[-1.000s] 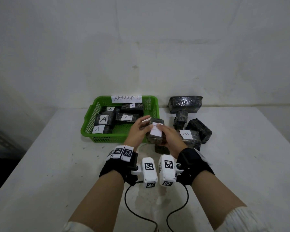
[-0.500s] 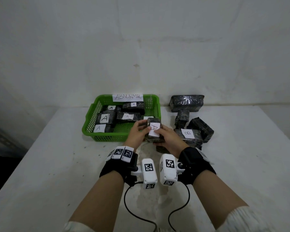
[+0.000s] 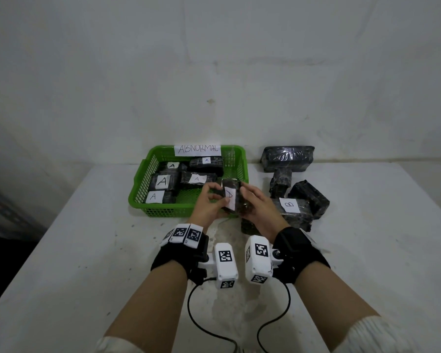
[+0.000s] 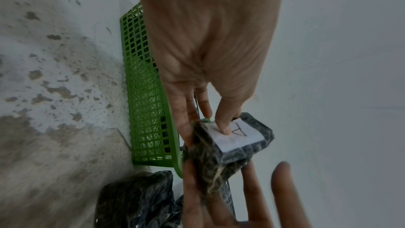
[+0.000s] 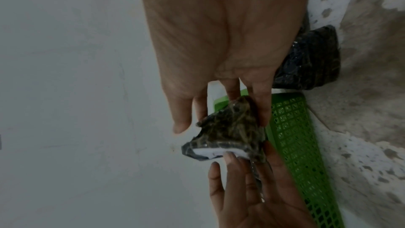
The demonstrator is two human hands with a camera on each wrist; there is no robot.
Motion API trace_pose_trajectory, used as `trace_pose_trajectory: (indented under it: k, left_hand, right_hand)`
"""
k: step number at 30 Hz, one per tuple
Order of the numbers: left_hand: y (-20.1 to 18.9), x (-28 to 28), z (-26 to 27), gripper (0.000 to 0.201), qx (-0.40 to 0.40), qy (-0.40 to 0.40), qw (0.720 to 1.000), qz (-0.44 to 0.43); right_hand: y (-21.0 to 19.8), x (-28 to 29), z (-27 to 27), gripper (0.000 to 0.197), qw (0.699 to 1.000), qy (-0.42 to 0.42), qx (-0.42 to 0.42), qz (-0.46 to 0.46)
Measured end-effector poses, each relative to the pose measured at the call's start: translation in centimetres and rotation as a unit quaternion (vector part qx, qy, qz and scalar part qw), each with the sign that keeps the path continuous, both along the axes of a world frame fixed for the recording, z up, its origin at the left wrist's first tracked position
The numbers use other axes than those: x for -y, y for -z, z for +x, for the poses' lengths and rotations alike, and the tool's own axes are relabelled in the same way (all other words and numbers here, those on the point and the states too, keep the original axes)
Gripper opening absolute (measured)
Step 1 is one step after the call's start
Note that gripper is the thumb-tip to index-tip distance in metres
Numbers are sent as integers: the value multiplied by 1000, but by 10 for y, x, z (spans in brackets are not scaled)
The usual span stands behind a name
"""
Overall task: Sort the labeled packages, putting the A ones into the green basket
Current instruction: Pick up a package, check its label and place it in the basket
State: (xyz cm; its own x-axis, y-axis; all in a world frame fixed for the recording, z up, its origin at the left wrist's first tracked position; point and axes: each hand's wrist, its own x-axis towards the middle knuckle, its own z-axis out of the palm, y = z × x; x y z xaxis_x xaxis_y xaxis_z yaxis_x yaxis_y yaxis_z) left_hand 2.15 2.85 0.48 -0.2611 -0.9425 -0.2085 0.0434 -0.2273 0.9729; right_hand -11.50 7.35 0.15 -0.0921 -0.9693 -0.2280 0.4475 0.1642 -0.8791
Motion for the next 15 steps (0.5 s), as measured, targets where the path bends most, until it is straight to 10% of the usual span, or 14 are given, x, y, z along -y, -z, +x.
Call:
trace_pose_trajectory:
  k: [6, 15]
  left_hand:
    - [-4, 0, -1, 8, 16, 30, 998, 57]
    - [-7, 3, -1, 42, 0, -4, 998, 68]
  right_hand:
    - [6, 0, -6, 36, 997, 23, -77, -13]
    - [3, -7, -5, 19, 994, 11, -113, 6]
